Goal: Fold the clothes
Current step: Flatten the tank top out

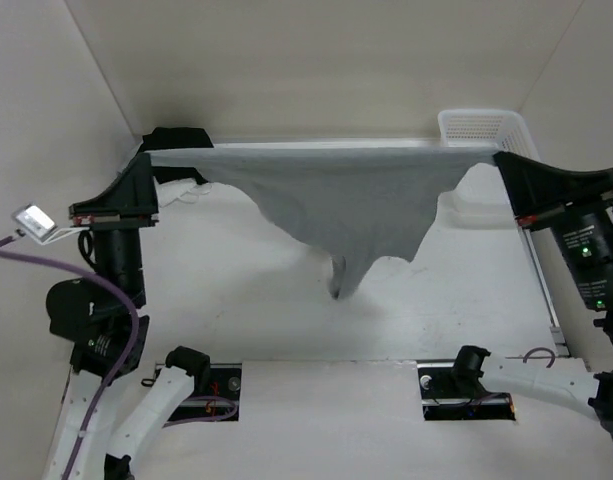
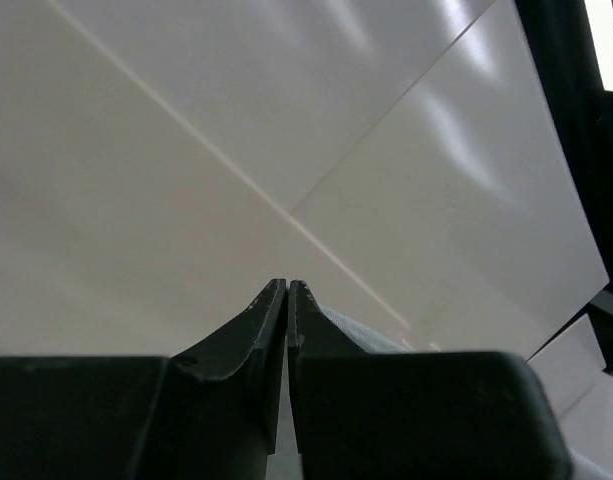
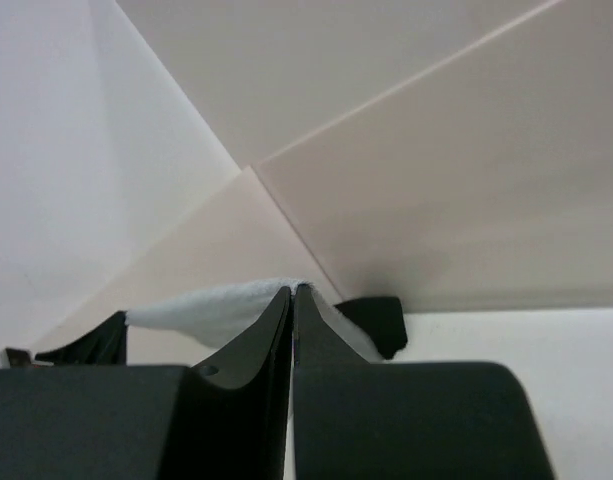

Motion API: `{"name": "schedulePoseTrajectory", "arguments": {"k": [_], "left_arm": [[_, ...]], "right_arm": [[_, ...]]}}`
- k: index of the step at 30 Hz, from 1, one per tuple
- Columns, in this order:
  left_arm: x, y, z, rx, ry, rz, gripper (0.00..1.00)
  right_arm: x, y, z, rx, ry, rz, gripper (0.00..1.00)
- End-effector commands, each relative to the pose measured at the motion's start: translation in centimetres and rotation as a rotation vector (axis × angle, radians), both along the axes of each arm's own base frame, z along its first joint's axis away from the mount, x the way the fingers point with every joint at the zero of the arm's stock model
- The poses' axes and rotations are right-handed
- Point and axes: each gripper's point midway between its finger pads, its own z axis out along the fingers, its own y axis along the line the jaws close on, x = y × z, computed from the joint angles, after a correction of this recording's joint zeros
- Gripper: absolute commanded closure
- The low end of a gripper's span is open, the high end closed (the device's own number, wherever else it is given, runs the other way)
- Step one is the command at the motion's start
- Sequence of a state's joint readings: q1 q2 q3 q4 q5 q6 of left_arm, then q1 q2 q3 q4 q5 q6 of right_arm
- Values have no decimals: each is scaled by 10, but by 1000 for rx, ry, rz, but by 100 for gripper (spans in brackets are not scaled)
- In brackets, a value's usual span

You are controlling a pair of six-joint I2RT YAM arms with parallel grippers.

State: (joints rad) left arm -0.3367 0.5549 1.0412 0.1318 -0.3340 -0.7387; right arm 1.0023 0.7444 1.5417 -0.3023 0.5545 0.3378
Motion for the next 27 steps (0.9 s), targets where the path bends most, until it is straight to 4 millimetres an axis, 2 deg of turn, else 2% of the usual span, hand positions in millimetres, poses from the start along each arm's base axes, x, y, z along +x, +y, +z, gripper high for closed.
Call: {"name": "schedulePoseTrajectory", "arguments": {"k": [1, 4, 6, 8, 12, 13, 15, 18, 21, 23, 27], "left_arm": [[-17, 28, 27, 22, -56, 151, 96], [-12, 29, 31, 24, -57, 171, 96], [1, 29, 31, 33, -47, 200, 96], [27, 24, 19, 58, -5, 213, 96], [92, 6, -33, 102, 138, 208, 96], [110, 4, -45, 109, 171, 214, 96], [145, 10, -57, 114, 223, 241, 96], [181, 14, -46, 100, 232, 224, 96], [196, 19, -18, 91, 192, 213, 96], [195, 26, 1, 87, 163, 220, 96], [186, 40, 32, 93, 102, 244, 96]], "right_arm": [[23, 1, 9, -124, -7, -157, 98], [35, 24, 15, -175, -25, -151, 98], [54, 37, 12, -217, -23, -181, 98], [83, 47, 1, -246, -1, -207, 98], [148, 69, -32, -259, 73, -136, 99], [161, 71, -35, -258, 81, -126, 99], [201, 77, -40, -252, 107, -109, 99], [244, 84, -40, -259, 129, -107, 99], [271, 87, -25, -257, 122, -113, 98], [279, 86, -11, -253, 101, -124, 98], [274, 82, 24, -228, 39, -121, 98]]}}
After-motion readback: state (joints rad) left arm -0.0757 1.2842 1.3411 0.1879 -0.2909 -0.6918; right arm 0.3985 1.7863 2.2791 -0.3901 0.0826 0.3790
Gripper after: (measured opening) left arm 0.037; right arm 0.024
